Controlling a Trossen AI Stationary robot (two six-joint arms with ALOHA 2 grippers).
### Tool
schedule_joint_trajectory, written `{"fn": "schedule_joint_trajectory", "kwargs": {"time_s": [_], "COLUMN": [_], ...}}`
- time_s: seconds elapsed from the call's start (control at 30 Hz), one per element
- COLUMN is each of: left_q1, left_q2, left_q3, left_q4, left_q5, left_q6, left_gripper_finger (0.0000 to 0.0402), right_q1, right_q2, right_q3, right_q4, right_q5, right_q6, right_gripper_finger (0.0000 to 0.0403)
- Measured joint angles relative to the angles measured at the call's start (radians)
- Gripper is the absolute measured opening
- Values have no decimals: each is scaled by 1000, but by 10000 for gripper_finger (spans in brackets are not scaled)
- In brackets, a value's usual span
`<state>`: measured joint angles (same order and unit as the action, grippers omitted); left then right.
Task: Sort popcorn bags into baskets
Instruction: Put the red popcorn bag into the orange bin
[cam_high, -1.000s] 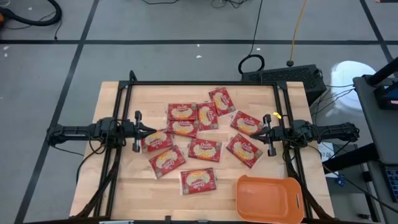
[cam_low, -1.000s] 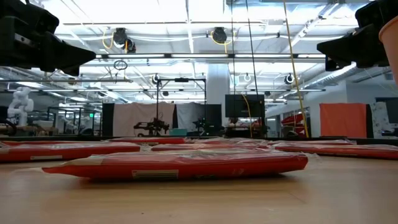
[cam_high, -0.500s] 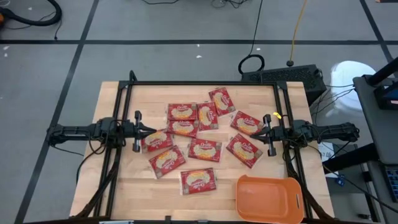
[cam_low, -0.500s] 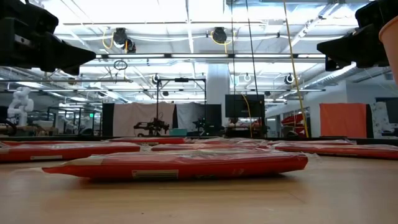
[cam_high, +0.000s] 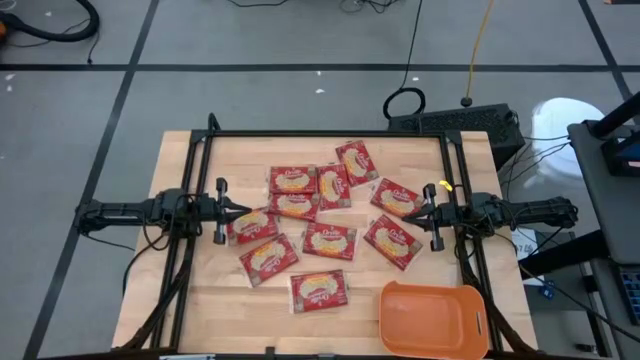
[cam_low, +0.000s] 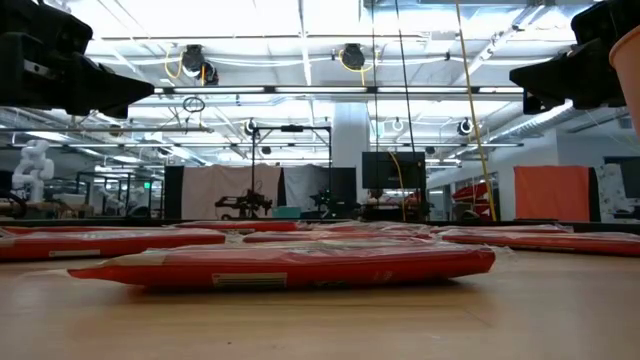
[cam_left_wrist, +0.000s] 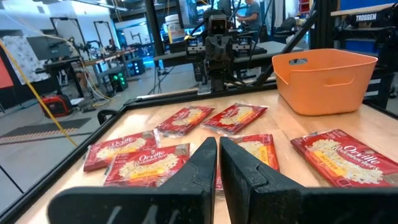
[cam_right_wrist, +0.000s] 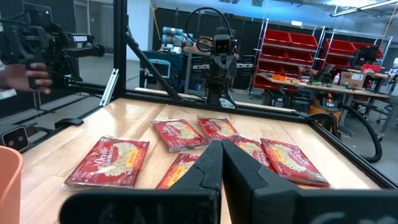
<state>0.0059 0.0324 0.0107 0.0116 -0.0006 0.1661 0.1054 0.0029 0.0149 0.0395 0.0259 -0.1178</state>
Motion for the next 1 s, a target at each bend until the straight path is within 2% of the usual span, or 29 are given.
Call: {"fn": "schedule_joint_trajectory", "kwargs": {"time_s": [0.57,0.77,1.0], "left_q1": [0,0,0], "left_q2": [0,0,0], "left_q3": [0,-1,-1], "left_q4": [1,65,92], "left_q5": [0,-7,-7], "left_q6": [-14,-14,-30], "left_gripper_finger": [26,26,26], "right_q1": [0,2,1], "right_q2": [0,0,3], "right_q3": [0,0,13], "right_q4": [142,168,187], "right_q5": [0,-23,83], "right_q6": [99,162,160], "right_gripper_finger": [0,0,0]}}
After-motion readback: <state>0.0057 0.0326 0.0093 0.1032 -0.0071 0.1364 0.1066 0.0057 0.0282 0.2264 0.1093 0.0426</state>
